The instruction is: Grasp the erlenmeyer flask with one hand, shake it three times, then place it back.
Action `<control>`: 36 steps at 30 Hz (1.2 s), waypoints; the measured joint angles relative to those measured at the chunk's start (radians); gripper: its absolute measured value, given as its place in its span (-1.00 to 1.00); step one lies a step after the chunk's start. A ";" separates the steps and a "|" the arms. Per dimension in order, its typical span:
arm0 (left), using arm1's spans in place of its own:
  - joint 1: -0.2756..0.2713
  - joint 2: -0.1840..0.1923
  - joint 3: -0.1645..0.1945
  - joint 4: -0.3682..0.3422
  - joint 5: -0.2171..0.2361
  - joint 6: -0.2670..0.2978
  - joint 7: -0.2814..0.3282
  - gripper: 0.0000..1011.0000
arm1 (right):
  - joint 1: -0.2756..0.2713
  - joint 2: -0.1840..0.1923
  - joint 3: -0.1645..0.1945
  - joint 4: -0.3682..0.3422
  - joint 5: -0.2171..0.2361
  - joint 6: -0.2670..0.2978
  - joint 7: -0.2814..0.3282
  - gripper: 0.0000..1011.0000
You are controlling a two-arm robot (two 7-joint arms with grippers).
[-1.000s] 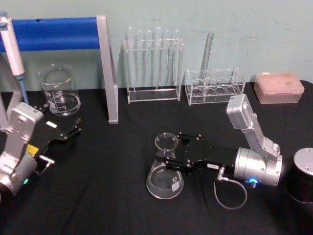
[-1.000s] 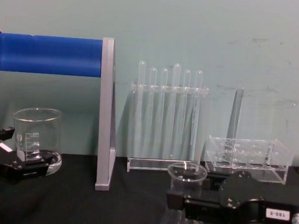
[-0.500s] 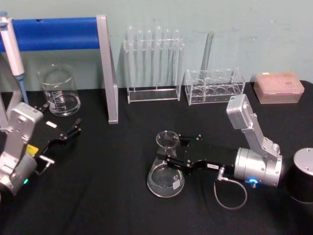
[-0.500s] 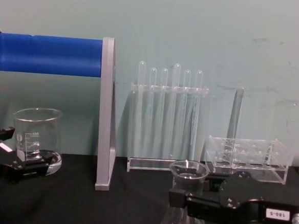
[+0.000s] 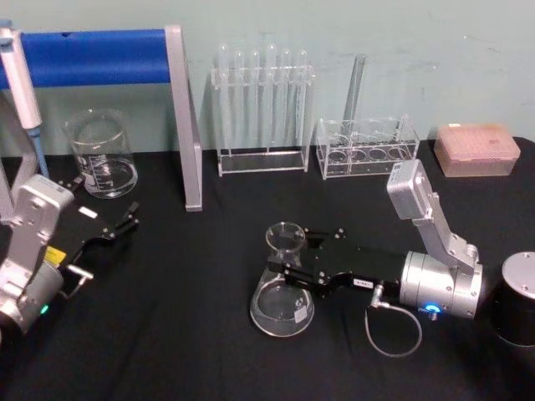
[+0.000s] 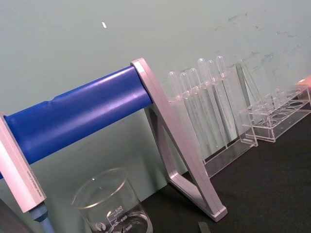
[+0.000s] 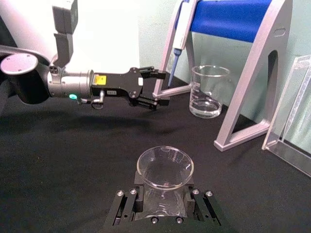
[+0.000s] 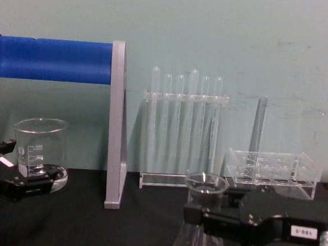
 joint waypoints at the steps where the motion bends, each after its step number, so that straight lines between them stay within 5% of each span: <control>1: 0.000 0.000 0.000 0.000 0.000 0.000 0.000 0.98 | -0.005 0.002 0.003 -0.014 0.003 0.006 -0.008 -0.11; 7: 0.000 0.000 0.000 0.000 0.000 0.000 0.000 0.98 | -0.036 0.013 0.027 -0.092 0.010 0.031 -0.069 -0.11; 20: 0.000 0.000 0.000 0.000 0.000 0.000 0.000 0.98 | -0.214 0.011 0.180 -0.349 -0.020 0.081 -0.396 -0.11; 30: 0.000 0.000 0.000 0.000 0.000 0.000 0.000 0.98 | -0.324 -0.021 0.280 -0.442 -0.067 0.120 -0.580 -0.11; 36: 0.000 0.000 0.000 0.000 0.000 0.000 0.000 0.98 | -0.362 -0.037 0.311 -0.463 -0.090 0.134 -0.623 -0.11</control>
